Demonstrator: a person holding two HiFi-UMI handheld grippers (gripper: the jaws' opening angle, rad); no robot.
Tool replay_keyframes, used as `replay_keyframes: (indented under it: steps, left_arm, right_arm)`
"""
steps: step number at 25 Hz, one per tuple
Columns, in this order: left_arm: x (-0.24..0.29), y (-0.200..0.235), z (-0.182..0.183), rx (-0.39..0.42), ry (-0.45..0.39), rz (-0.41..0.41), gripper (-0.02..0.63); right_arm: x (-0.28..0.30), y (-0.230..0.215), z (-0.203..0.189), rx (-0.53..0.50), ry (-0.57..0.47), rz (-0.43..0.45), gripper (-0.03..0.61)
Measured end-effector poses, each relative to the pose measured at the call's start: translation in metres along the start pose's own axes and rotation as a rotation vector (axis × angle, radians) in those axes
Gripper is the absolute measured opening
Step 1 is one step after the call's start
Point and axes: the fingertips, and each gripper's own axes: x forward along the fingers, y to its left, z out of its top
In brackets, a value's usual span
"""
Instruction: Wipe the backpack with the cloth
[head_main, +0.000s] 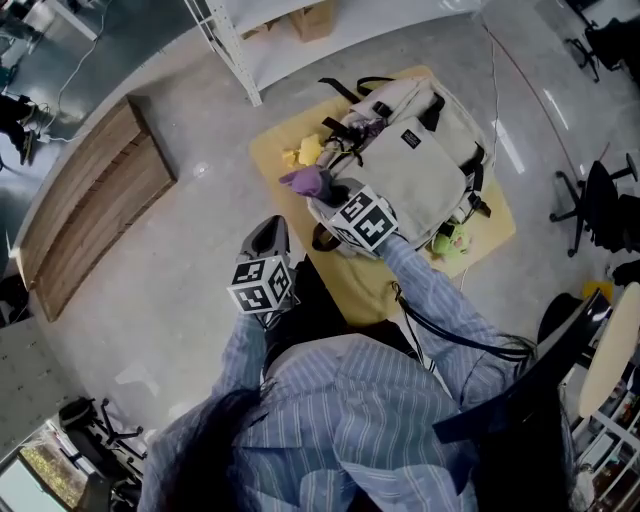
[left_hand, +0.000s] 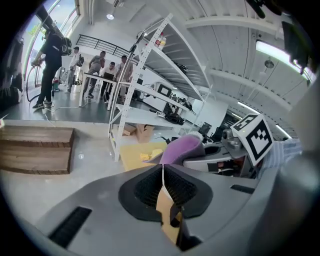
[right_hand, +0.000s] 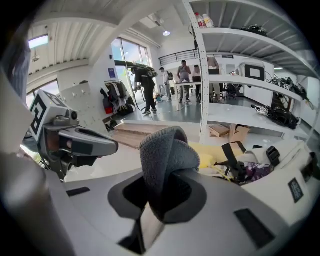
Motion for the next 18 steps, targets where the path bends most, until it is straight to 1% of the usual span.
replay_keyframes:
  steps: [6, 8, 11, 13, 15, 18]
  left_arm:
    - [-0.007, 0.010, 0.000, -0.015, -0.015, 0.029, 0.014]
    - [-0.007, 0.011, 0.000, -0.019, -0.022, 0.034, 0.014]
    - [-0.006, 0.012, 0.003, -0.030, -0.034, 0.034, 0.014]
    - [-0.007, 0.011, 0.006, -0.025, -0.037, 0.032, 0.014]
    - [-0.009, 0.008, 0.008, -0.014, -0.037, 0.027, 0.014]
    - [-0.009, -0.002, 0.008, 0.004, -0.033, 0.008, 0.014]
  right_arm:
    - [-0.006, 0.047, -0.013, 0.030, -0.011, 0.059, 0.041]
    - [-0.009, 0.055, -0.015, 0.024, -0.015, 0.068, 0.041]
    - [-0.017, 0.048, -0.006, 0.012, -0.051, 0.030, 0.041]
    - [-0.024, 0.035, 0.007, 0.034, -0.092, -0.008, 0.041]
    - [-0.031, 0.016, 0.019, 0.074, -0.128, -0.059, 0.041]
    - [-0.041, -0.017, 0.028, 0.167, -0.172, -0.138, 0.041]
